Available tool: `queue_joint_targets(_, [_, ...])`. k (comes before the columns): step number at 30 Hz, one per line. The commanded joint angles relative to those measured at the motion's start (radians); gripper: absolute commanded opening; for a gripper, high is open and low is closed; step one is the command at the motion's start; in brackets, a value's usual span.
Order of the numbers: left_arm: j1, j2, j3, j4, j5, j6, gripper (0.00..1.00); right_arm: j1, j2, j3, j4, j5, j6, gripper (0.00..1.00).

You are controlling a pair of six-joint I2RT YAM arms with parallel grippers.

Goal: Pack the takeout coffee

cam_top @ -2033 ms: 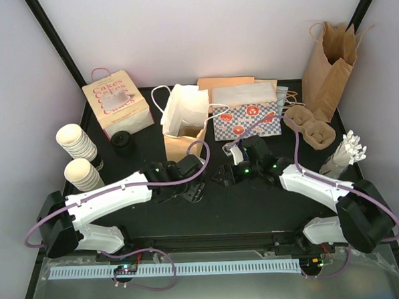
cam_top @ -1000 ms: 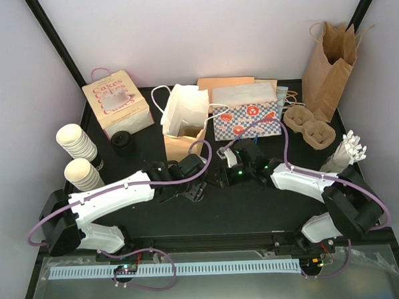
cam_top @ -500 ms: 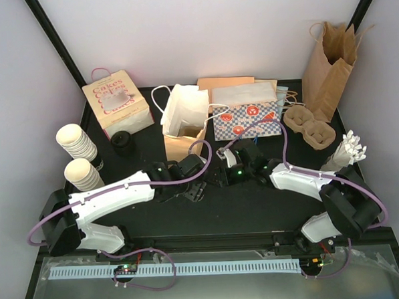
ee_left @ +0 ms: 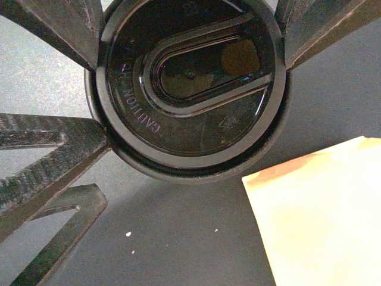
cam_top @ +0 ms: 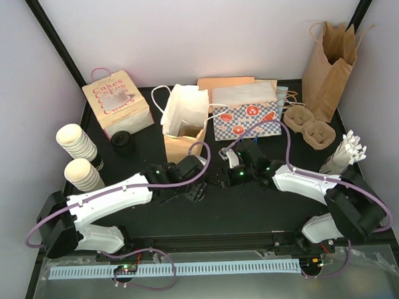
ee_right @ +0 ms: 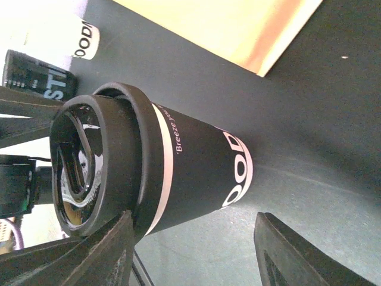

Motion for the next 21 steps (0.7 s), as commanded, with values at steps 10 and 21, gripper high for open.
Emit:
queue_joint_targets(10, [-0.018, 0.069, -0.056, -0.017, 0.156, 0.081, 0.73, 0.006, -0.136, 0.105, -0.238, 0.137, -0.078, 0.60])
queue_joint_targets(21, [-0.055, 0.106, -0.018, -0.036, 0.154, 0.102, 0.73, 0.006, -0.067, 0.124, -0.200, 0.129, -0.053, 0.51])
